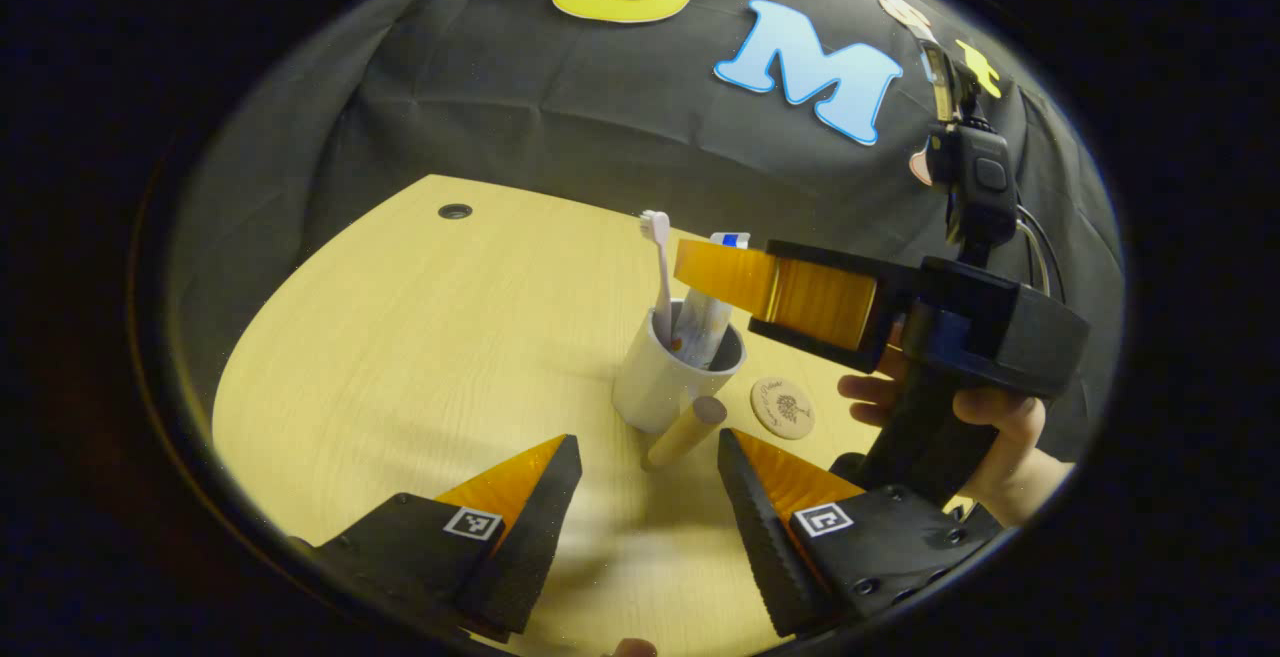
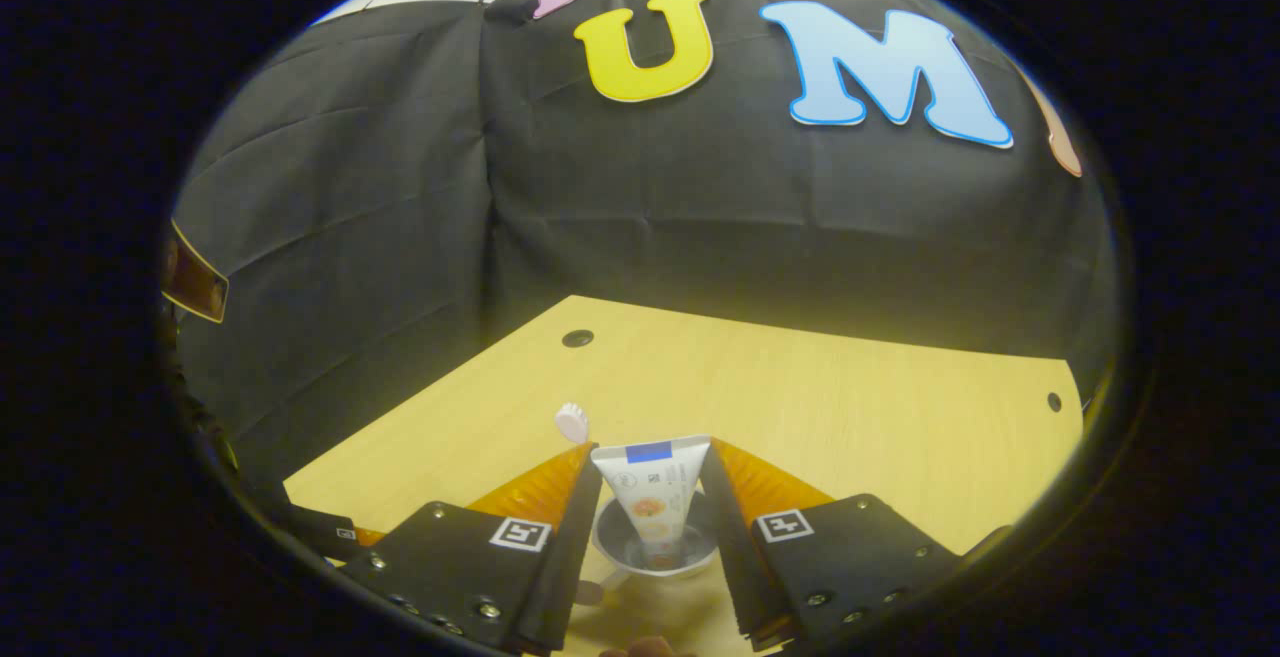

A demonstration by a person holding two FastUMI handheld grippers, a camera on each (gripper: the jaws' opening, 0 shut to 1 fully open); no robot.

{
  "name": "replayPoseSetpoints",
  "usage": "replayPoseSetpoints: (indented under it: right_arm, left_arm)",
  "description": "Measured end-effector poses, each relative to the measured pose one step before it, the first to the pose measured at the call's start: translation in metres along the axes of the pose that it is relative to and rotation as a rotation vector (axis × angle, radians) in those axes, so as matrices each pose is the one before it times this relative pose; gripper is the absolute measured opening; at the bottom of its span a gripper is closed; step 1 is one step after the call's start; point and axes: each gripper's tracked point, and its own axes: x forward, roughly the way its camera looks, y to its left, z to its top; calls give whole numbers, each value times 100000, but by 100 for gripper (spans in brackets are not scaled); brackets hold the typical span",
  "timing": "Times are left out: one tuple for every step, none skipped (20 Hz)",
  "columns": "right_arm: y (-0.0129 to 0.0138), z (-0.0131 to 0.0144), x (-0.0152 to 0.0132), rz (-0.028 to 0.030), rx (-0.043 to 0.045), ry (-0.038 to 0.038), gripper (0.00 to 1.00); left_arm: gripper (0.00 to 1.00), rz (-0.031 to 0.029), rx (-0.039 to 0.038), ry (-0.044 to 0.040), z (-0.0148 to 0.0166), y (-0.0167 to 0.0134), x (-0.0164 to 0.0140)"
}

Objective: Put the toothbrush and toothpaste on the desktop into the cup, then pick up the cup and place it on the coaster on the desktop.

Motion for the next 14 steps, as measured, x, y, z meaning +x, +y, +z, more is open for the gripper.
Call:
replayPoseSetpoints:
  right_arm:
    - [-341,464,-187,-983,-2189,-1477,51]
    - [-481,552,-662,-1168,-2224,-1085,75]
    - [-170,465,-681,-735,-1222,-627,100]
    - [91,119,982,467,-273,-909,98]
    - [17,491,-184,449,612,-1092,98]
    - [153,623,-351,437,929,-1001,98]
    - [44,512,-399,530,1230,-762,100]
    - [6,425,-400,719,1376,-596,98]
    - [-152,397,-729,324,1237,-1012,98]
    - [-185,713,-658,11,904,-1297,98]
    - [-257,646,-741,-416,664,-1267,98]
    - [-376,646,-650,-388,435,-1416,98]
    - [-408,470,-705,-837,255,-1302,98]
    - [-502,480,-734,-1056,-148,-676,98]
  left_arm:
    - [91,-53,84,-65,80,-145,93]
    - [91,-161,-66,-8,34,-272,-74]
    - [91,-142,-206,-5,60,-82,-205]
    - [96,-160,-288,-123,-200,-135,-333]
    - [91,170,-279,-47,-73,-57,-177]
    - [91,-25,-238,136,89,-44,84]
    - [91,9,-252,47,-98,-128,-34]
    - [91,-160,-78,143,101,-150,125]
    - [91,-182,91,231,64,-211,87]
    - [91,-118,327,259,-26,-177,42]
    - [91,-51,542,480,99,-232,192]
    - [91,172,646,608,55,-255,99]
    - [91,251,460,767,125,-233,224]
    - [91,-59,243,939,54,-233,262]
